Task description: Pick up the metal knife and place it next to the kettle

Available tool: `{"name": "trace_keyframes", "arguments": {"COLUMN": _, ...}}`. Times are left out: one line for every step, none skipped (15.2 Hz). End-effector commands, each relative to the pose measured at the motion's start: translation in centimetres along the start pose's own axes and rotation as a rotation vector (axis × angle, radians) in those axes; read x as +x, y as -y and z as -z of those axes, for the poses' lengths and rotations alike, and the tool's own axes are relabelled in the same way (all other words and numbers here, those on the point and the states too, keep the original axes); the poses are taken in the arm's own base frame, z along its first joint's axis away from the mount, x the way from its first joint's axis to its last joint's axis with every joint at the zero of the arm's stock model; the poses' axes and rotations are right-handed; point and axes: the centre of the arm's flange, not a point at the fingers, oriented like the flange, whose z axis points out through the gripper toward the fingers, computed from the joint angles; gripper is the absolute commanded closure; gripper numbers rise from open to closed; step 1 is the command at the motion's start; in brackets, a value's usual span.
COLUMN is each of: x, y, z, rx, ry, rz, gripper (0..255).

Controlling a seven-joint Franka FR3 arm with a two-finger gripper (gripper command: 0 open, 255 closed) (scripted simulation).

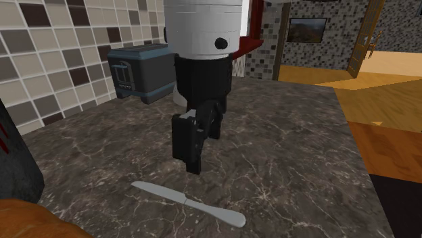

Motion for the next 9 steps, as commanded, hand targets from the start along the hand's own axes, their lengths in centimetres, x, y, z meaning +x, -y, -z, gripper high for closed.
{"name": "trace_keyframes", "arguments": {"x": 1.8, "y": 0.9, "z": -2.0, "rx": 0.005, "ry": 0.009, "rz": -0.007, "gripper": 0}}
{"name": "trace_keyframes", "arguments": {"x": 2.7, "y": 1.5, "z": -2.8, "rx": 0.007, "ry": 0.014, "rz": -0.010, "gripper": 0}}
{"name": "trace_keyframes", "arguments": {"x": 3.6, "y": 2.0, "z": -3.7, "rx": 0.009, "ry": 0.018, "rz": -0.013, "gripper": 0}}
{"name": "trace_keyframes", "arguments": {"x": 4.5, "y": 2.6, "z": -4.6, "rx": 0.011, "ry": 0.023, "rz": -0.016, "gripper": 0}}
{"name": "trace_keyframes", "arguments": {"x": 4.6, "y": 2.7, "z": -4.7, "rx": 0.011, "ry": 0.023, "rz": -0.016, "gripper": 0}}
{"name": "trace_keyframes", "arguments": {"x": 4.6, "y": 2.7, "z": -5.2, "rx": 0.011, "ry": 0.023, "rz": -0.016, "gripper": 0}}
{"name": "trace_keyframes", "arguments": {"x": 4.6, "y": 2.7, "z": -5.8, "rx": 0.011, "ry": 0.023, "rz": -0.016, "gripper": 0}}
{"name": "trace_keyframes", "arguments": {"x": 4.6, "y": 2.7, "z": -6.3, "rx": 0.011, "ry": 0.023, "rz": -0.016, "gripper": 0}}
{"name": "trace_keyframes", "arguments": {"x": 4.6, "y": 2.7, "z": -6.8, "rx": 0.011, "ry": 0.023, "rz": -0.016, "gripper": 0}}
